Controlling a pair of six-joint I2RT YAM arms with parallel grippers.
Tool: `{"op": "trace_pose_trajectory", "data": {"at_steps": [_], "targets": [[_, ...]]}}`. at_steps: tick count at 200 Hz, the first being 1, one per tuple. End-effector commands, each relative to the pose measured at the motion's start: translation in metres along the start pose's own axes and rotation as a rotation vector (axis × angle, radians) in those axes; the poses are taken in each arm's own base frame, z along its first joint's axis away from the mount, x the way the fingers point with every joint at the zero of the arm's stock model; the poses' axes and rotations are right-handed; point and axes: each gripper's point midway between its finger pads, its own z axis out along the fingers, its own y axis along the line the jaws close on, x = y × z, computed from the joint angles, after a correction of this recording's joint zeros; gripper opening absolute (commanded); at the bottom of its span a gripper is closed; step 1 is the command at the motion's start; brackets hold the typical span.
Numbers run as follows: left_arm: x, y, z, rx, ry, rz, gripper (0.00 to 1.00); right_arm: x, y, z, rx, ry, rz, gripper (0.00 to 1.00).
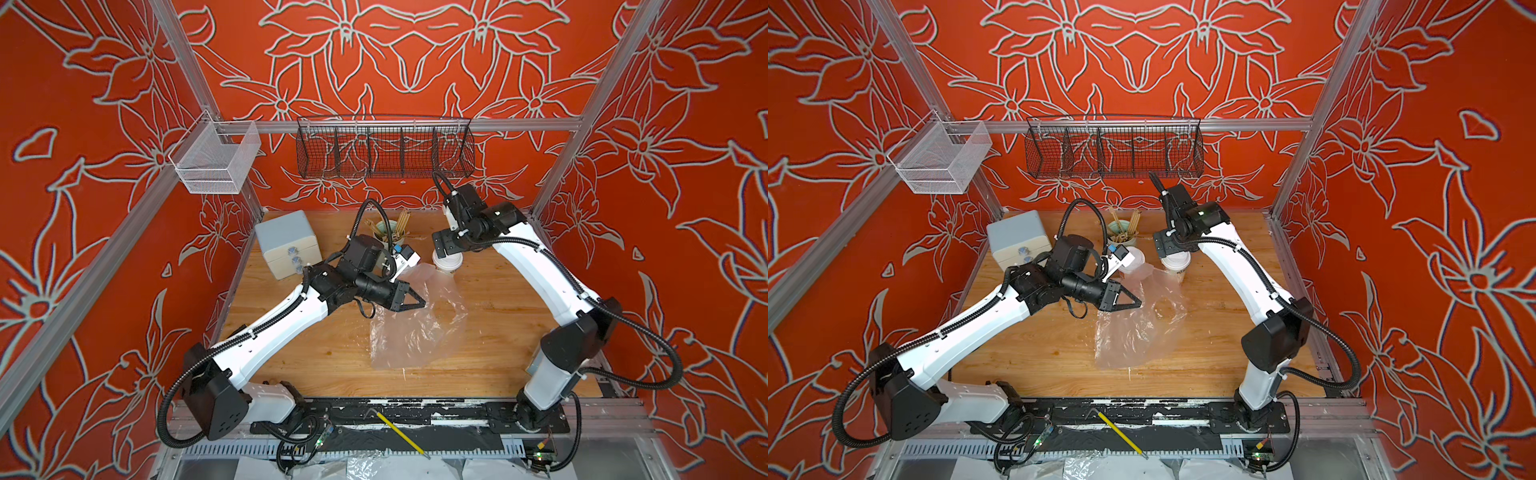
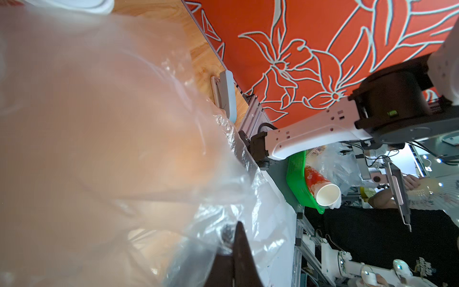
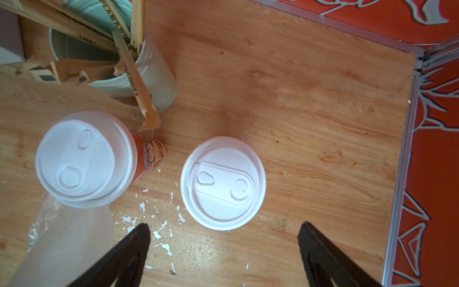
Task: Pack milk tea into plastic carrier bags
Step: Pick up the milk tea cup at the center of the board.
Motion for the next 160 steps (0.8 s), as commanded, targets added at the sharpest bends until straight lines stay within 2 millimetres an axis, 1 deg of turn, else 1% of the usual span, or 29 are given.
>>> {"op": "trace_pose_trajectory", "data": {"at_steps": [1, 27, 58, 91, 120, 160], "targets": [[0.004, -0.019, -0.006, 0.088, 0.002, 0.025, 0.0, 0.009, -0.005, 0.004, 0.027, 0.082, -0.049, 0.96], [0.012, -0.014, -0.003, 0.096, 0.018, 0.005, 0.0, 0.009, -0.009, 0.012, 0.046, 0.133, -0.057, 0.95], [0.016, -0.015, -0.004, 0.103, 0.019, 0.005, 0.0, 0.014, -0.013, 0.021, 0.04, 0.168, -0.052, 0.95], [0.019, -0.016, -0.005, 0.114, 0.012, 0.011, 0.0, 0.019, -0.011, 0.032, 0.033, 0.205, -0.058, 0.96], [0.019, -0.016, -0.007, 0.116, 0.002, 0.02, 0.0, 0.018, -0.003, 0.039, -0.004, 0.211, -0.053, 0.96], [0.02, -0.013, -0.005, 0.116, 0.007, 0.015, 0.0, 0.019, -0.003, 0.05, -0.009, 0.231, -0.043, 0.94]]}}
